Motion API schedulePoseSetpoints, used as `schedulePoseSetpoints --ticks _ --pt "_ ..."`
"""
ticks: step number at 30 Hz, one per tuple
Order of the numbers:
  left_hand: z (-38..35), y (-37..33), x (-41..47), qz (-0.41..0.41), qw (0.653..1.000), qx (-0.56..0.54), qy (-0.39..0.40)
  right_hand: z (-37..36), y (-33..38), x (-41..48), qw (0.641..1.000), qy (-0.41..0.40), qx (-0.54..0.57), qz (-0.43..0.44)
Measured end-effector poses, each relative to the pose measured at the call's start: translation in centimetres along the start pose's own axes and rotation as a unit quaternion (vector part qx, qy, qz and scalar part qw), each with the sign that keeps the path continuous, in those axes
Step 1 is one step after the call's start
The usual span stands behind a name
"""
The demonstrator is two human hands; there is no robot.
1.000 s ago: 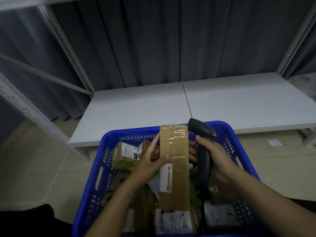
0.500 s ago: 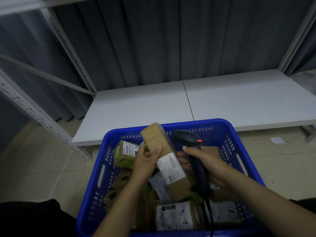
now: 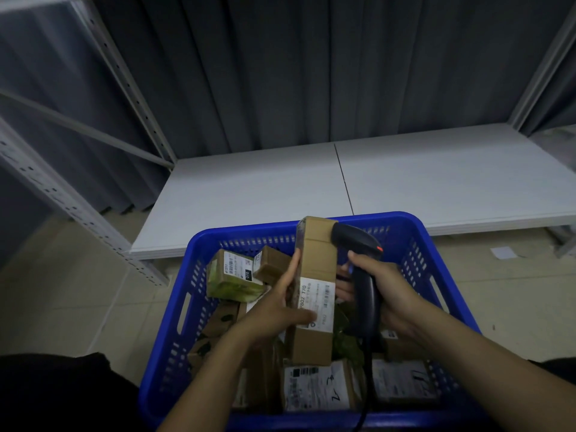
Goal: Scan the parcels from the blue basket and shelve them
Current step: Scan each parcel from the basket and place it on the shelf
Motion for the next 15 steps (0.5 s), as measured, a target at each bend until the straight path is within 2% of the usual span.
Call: schedulePoseSetpoints --ticks 3,9,12,15 --pt "0.4 -0.2 -0.2 -0.007 0.998 0.067 -0.01 -0.1 0.1 0.2 1.0 0.002 0.001 0.006" --pt "2.6 -0.6 -0.4 -0.015 0.982 0.087 -0.164 -0.6 -0.6 0.6 1.0 0.018 0.012 0.002" --pt "2.6 -0.9 -0.6 -0.016 0.985 0.075 -0.156 -0.7 -0.6 0.6 0.999 0.009 0.047 0.001" --pt "2.2 -0.4 -0.7 -0.013 0.995 0.012 -0.097 -0.4 -0.5 0.5 0.997 0.002 0.075 0.001"
Point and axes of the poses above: each hand's wrist, its own x-axis towards the middle knuckle, its own z-axis out of the back of the hand, y = z × x, the point moved 8 cm from there along x, towards the middle knuckle, and after that the axes turned 5 degrees about -x, right-handed, at the moved point
